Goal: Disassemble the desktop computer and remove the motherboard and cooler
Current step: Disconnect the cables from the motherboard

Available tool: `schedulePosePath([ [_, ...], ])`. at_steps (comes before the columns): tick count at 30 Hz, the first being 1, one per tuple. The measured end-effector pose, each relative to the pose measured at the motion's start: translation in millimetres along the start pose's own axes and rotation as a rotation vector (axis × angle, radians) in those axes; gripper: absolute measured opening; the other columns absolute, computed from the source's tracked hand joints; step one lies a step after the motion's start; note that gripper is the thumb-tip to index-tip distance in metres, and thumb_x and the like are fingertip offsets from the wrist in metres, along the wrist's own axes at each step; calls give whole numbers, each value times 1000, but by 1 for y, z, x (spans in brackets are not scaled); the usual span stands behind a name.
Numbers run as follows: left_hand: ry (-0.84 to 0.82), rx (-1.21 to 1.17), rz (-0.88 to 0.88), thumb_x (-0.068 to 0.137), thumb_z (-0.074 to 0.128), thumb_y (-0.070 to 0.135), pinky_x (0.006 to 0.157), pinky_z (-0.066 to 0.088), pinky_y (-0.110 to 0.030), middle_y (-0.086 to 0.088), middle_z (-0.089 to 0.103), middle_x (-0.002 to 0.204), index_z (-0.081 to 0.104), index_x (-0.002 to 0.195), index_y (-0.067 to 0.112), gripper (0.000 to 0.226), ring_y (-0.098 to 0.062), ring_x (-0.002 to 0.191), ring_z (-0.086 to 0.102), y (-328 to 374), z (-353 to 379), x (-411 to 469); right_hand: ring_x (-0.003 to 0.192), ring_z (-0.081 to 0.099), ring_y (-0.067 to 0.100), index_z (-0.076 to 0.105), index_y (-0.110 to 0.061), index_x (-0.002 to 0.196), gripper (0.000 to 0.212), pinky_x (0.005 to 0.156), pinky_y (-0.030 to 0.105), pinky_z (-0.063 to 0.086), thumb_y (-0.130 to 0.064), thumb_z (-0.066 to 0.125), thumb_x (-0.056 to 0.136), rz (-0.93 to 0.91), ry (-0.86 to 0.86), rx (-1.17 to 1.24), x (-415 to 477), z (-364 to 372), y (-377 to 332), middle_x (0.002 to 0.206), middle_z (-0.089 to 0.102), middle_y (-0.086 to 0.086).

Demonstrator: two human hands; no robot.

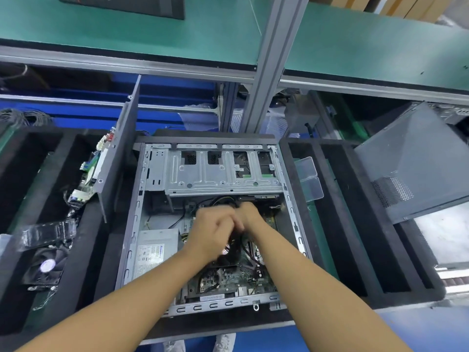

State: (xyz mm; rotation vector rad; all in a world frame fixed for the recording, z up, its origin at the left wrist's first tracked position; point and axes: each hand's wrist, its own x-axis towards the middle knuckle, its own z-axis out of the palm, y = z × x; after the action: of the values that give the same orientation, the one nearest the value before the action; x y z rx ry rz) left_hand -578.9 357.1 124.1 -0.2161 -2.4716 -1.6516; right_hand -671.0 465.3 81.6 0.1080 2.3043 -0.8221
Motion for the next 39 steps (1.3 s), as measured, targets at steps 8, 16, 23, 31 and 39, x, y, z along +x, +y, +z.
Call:
schedulePosePath([
  [8, -182, 468, -531, 97, 42, 10, 78, 55, -39, -11, 71, 105, 69, 110, 10, 30, -31, 88, 65, -46, 11, 39, 63, 48, 9, 69, -16, 82, 25, 51, 18, 32, -20, 52, 99, -107, 129, 268, -1, -5, 27, 67, 54, -7],
  [16, -317, 1005, -410, 88, 53, 10, 66, 38, -31, -3, 70, 93, 57, 85, 22, 13, -25, 87, 66, -60, 38, 57, 59, 45, 7, 70, -17, 84, 27, 49, 18, 31, -21, 50, 100, -192, 108, 234, 2, -5, 36, 59, 50, -11],
  [23, -326, 1104, -352, 93, 53, 19, 75, 41, -32, -4, 69, 107, 65, 102, 22, 15, -27, 99, 65, -78, 45, 61, 82, 63, 30, 61, -28, 70, 34, 72, 36, 49, -30, 46, 101, -212, 124, 188, 9, 0, 38, 83, 69, 12],
  [31, -247, 757, -489, 99, 42, 28, 97, 41, -40, -8, 57, 128, 54, 109, 23, 16, -31, 118, 51, -80, 40, 85, 90, 63, 29, 70, -21, 89, 28, 82, 36, 50, -29, 45, 101, -191, 120, 203, 17, 1, 42, 98, 72, 9],
  [39, -465, 854, -558, 103, 40, 31, 109, 34, -50, -7, 40, 151, 44, 139, 25, 37, -33, 138, 37, -75, 41, 88, 74, 53, 27, 64, -12, 81, 29, 63, 30, 38, -24, 46, 100, -149, 140, 227, 18, 0, 42, 78, 61, 7],
])
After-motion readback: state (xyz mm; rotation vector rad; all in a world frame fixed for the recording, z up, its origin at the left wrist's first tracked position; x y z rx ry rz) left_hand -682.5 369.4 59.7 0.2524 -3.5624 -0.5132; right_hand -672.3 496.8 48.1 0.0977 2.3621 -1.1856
